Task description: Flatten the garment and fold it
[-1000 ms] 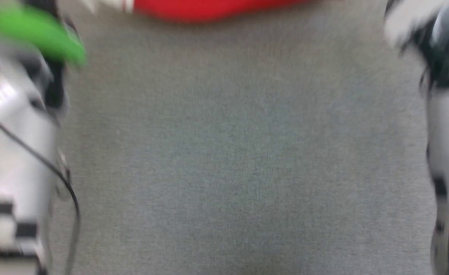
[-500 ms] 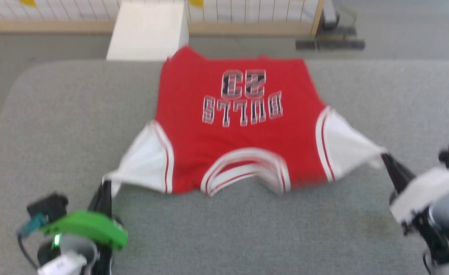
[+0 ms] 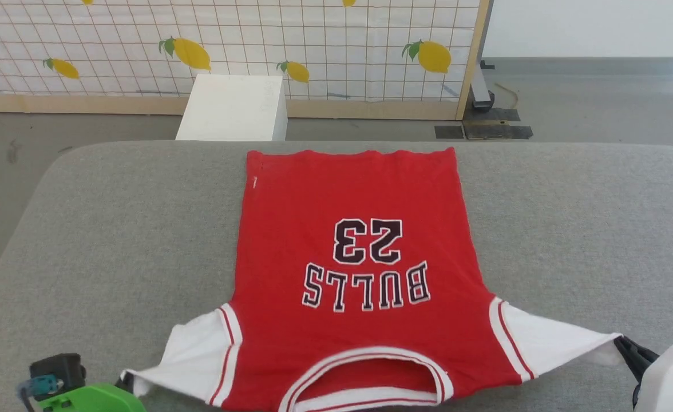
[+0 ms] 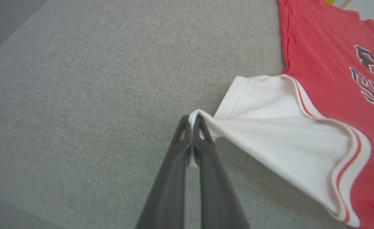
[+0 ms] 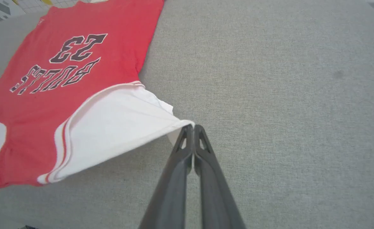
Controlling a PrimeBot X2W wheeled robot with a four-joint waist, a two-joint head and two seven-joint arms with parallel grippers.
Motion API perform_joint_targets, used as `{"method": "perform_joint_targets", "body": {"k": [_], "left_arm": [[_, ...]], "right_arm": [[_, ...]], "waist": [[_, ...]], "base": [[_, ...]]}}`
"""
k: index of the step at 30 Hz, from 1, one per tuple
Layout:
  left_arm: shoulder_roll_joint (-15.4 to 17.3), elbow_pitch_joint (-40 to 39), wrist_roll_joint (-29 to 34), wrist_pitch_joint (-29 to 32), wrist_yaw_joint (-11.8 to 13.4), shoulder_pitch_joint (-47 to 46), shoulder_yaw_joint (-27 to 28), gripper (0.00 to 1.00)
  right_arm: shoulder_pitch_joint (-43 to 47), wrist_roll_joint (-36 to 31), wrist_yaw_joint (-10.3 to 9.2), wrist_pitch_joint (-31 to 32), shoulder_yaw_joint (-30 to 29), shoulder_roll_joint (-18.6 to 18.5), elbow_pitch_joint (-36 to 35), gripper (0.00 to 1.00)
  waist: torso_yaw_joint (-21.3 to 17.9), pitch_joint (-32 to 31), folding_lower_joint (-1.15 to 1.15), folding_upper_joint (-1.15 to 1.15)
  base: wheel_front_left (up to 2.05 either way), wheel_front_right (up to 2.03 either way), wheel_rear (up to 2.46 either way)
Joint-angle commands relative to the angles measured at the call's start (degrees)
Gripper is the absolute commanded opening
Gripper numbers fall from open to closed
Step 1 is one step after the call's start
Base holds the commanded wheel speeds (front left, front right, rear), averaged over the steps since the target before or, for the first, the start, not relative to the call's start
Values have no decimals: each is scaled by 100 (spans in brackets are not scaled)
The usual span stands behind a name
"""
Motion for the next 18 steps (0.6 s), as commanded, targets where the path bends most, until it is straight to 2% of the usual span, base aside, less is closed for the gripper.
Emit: {"method": "perform_joint_targets", "body": {"k": [1,5,10,13,17,18], "left_arm": [[74,-99,60,120,97,109,-44,0],[92,-198,148,297,210,114,-178,0],[-22,-33,116,271,152,12,-266,0],[-87,49,84,199,88,-72,-281,0],[-151,118,37,121,17,-145,-286,0],[-168,124,16,103,-6,-152,-286,0]], "right_arm": [[48,-139,-10,234,18,-28,-127,0],[-104,-634,-10,823,396,-162,-268,0],[-401,-892,-10,1412,1260,-252,180,0],[-552,-951,-10,1561,1638,-305,597,0],[-718,-1025,-10,1534,1814,-305,1092,0],[-756,-1045,-10,1464,1815,-316,1156,5]], "waist": [[-8,9,1,0],[-22,60,1,0],[-31,180,1,0],[-20,245,1,0],[-13,274,1,0],[-17,273,1,0]], "base": [[0,0,0],[0,0,0],[0,0,0],[0,0,0],[0,0,0],[0,0,0]]}}
